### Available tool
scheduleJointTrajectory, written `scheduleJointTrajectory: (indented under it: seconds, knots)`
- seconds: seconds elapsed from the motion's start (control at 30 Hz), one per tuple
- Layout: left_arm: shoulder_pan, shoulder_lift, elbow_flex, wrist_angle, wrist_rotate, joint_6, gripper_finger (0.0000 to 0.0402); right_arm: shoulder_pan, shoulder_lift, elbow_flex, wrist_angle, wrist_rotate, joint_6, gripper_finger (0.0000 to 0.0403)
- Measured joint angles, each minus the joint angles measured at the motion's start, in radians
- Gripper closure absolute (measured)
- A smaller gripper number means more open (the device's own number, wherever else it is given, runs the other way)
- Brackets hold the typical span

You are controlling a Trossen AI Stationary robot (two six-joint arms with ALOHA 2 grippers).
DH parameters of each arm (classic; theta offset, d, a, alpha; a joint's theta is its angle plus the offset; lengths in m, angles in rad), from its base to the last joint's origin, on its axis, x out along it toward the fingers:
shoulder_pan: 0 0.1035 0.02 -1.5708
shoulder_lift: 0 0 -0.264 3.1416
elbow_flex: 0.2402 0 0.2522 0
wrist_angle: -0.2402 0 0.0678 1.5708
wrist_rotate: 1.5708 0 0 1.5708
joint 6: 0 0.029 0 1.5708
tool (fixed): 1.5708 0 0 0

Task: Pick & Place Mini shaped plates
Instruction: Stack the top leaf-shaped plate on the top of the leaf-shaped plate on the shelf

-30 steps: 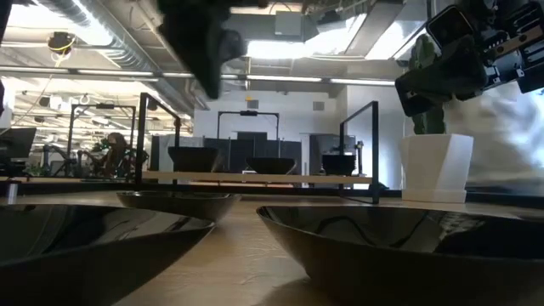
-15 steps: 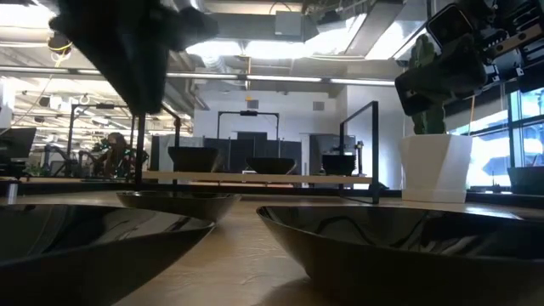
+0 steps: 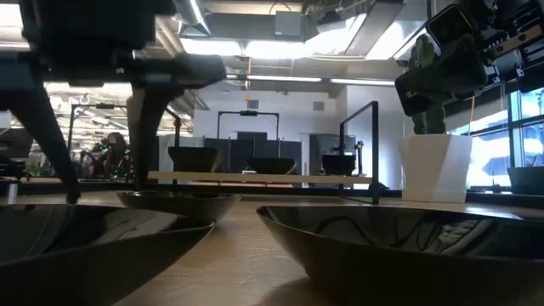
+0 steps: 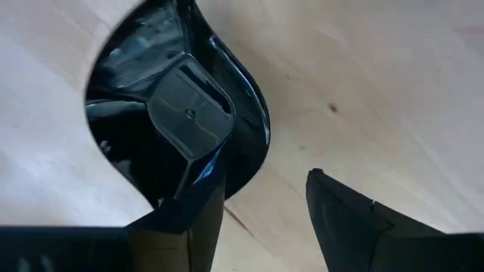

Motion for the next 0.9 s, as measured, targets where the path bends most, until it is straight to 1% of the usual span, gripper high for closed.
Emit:
scheduleJointTrajectory:
  seconds: [0.2,0.3,0.53,0.63,0.8,0.9]
  knots:
    - [0.006,0.052,0.0,0.009,-0.032,0.003,0.0225,0.0,0.0,0.0,-0.002,0.0,0.001,0.0385]
    - [0.017,0.067,0.002,0.01,-0.064,0.005,0.0233,0.0,0.0,0.0,-0.001,0.0,0.002,0.0385]
    - [0.041,0.073,0.002,0.014,-0.073,0.039,0.026,0.0,0.0,0.0,0.002,0.0,0.003,0.0385]
    - [0.043,0.075,0.001,0.018,-0.076,0.063,0.029,0.0,0.0,0.0,0.002,0.0,0.0,0.0385]
    - [0.033,0.072,0.0,0.03,-0.103,0.097,0.0384,0.0,0.0,0.0,0.0,0.0,0.001,0.0385]
    - [0.03,0.065,0.001,0.033,-0.127,0.085,0.0396,0.0,0.0,0.0,-0.001,0.0,0.001,0.0385]
